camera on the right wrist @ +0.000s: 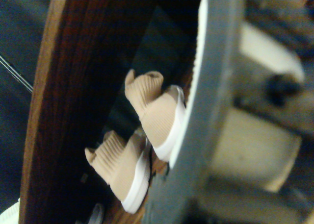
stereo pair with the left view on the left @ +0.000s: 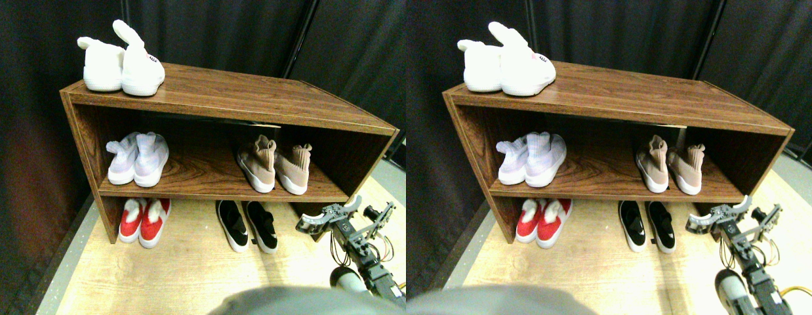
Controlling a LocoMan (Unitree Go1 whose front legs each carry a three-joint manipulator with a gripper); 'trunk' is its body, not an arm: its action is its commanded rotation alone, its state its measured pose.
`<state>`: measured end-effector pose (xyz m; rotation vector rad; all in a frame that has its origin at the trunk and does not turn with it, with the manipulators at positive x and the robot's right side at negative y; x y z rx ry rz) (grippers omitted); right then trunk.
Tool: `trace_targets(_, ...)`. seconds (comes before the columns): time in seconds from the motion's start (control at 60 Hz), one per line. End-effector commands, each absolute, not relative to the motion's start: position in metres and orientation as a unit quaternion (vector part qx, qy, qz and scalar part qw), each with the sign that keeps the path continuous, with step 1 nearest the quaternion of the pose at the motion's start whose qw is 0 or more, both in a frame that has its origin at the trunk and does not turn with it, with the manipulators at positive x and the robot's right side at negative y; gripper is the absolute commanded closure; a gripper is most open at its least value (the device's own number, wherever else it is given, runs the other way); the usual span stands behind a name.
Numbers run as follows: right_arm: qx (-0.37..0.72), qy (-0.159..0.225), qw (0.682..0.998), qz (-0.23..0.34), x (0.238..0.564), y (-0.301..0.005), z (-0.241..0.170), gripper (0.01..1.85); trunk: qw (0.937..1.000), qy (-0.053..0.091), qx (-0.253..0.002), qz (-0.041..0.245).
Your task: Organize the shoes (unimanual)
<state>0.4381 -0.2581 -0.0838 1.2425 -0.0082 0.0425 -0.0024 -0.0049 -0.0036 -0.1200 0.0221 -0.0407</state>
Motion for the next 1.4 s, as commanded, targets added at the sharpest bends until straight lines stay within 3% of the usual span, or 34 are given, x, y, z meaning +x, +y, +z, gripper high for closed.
trace_targets(0.017, 0.569, -0.035, 0.821, 0.024, 0.395, -0.266, -0.07, 0.28, 0.9972, 0.016, -0.069, -0.022)
trace_targets(0.133, 0.574, -0.049, 0.818, 0.019, 0.383, -0.278, -0.064, 0.53, 0.9973, 0.015, -0.068, -0.023)
trace_targets(0.2, 0.571, -0.065, 0.818, 0.011, 0.377, -0.287, -0.06, 0.85, 0.9973, 0.015, -0.068, -0.024)
trace_targets(0.217, 0.571, -0.065, 0.818, 0.011, 0.377, -0.287, -0.06, 0.85, 0.9973, 0.015, -0.068, -0.024)
trace_targets(0.25, 0.57, -0.087, 0.817, 0.001, 0.375, -0.289, -0.058, 1.04, 0.9973, 0.014, -0.067, -0.024)
trace_targets(0.3, 0.565, -0.124, 0.816, -0.008, 0.375, -0.295, -0.054, 1.64, 0.9973, 0.014, -0.068, -0.024)
trace_targets(0.317, 0.565, -0.124, 0.816, -0.008, 0.375, -0.295, -0.054, 1.64, 0.9973, 0.014, -0.068, -0.024)
trace_targets(0.333, 0.556, -0.136, 0.82, -0.011, 0.376, -0.296, -0.053, 1.79, 0.9973, 0.014, -0.068, -0.024)
trace_targets(0.4, 0.542, -0.167, 0.823, -0.021, 0.377, -0.301, -0.047, 1.8, 0.9973, 0.015, -0.068, -0.024)
trace_targets(0.583, 0.525, -0.179, 0.832, -0.014, 0.394, -0.311, -0.042, 1.8, 0.9972, 0.014, -0.069, -0.024)
trace_targets(0.75, 0.543, -0.164, 0.823, -0.021, 0.428, -0.318, -0.045, 1.8, 0.9972, 0.013, -0.07, -0.021)
trace_targets(0.967, 0.565, -0.137, 0.811, -0.07, 0.471, -0.322, -0.051, 1.8, 0.9973, 0.011, -0.071, -0.016)
trace_targets(1.4, 0.568, -0.083, 0.814, -0.091, 0.507, -0.316, -0.065, 1.8, 0.997, 0.01, -0.077, -0.007)
